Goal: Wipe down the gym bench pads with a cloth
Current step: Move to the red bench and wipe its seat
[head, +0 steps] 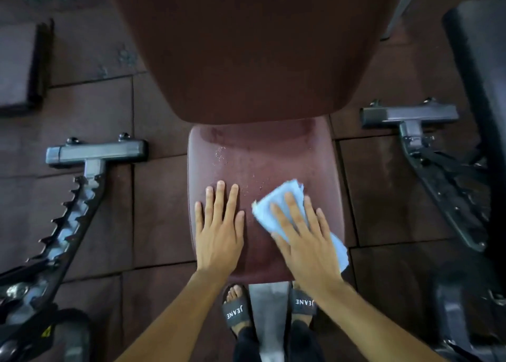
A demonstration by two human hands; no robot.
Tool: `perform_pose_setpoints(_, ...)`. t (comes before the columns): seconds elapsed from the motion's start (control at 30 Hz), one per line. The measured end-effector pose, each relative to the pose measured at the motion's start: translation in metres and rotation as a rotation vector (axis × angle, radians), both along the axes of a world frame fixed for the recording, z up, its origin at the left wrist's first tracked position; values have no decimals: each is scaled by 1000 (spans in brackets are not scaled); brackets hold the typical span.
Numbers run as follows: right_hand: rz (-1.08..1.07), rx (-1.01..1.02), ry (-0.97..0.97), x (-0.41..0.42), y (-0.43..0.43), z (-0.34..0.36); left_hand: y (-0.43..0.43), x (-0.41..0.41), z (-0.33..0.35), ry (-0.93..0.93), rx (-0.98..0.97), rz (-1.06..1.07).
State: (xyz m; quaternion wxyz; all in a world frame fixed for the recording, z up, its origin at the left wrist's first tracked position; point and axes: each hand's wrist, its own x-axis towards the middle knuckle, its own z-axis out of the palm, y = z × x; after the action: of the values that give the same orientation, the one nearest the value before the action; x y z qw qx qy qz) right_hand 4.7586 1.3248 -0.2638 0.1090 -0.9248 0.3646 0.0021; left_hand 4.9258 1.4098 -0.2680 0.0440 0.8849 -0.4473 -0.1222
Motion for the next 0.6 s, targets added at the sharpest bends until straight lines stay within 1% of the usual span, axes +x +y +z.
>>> perform_pose_setpoints(0.1, -84, 4, -15, 45, -64, 2, 1, -1, -4, -3, -13, 2)
perform_pose_setpoints(0.17, -220, 42, -17, 67, -108, 4, 1, 0, -5, -6, -20, -1)
perform_pose_setpoints(0.23, -355, 105, -26, 74, -135, 4, 2, 0, -6, -7, -24, -2)
perform_pose_setpoints(0.3, -429, 109, -62, 70, -130, 3, 2, -1, -7, -7, -27, 1)
perform_pose_setpoints(0.37, -473, 75, -71, 61, -100, 3, 3, -1, -7, -15, -33, 5)
perform_pose_setpoints(0.43, -454, 18, -44, 48, -60, 5, 3, -1, -7, -24, -43, 2)
perform_pose_setpoints(0.5, -330, 18, 4, 32, -24, 7, 3, 0, -8, -26, -51, -1)
perform_pose_setpoints(0.57, -226, 40, 23, 21, -18, 8, 3, 0, -9, -27, -60, 0)
perform_pose_setpoints(0.6, -213, 38, 24, 21, -27, 7, 4, 0, -10, -27, -64, 4)
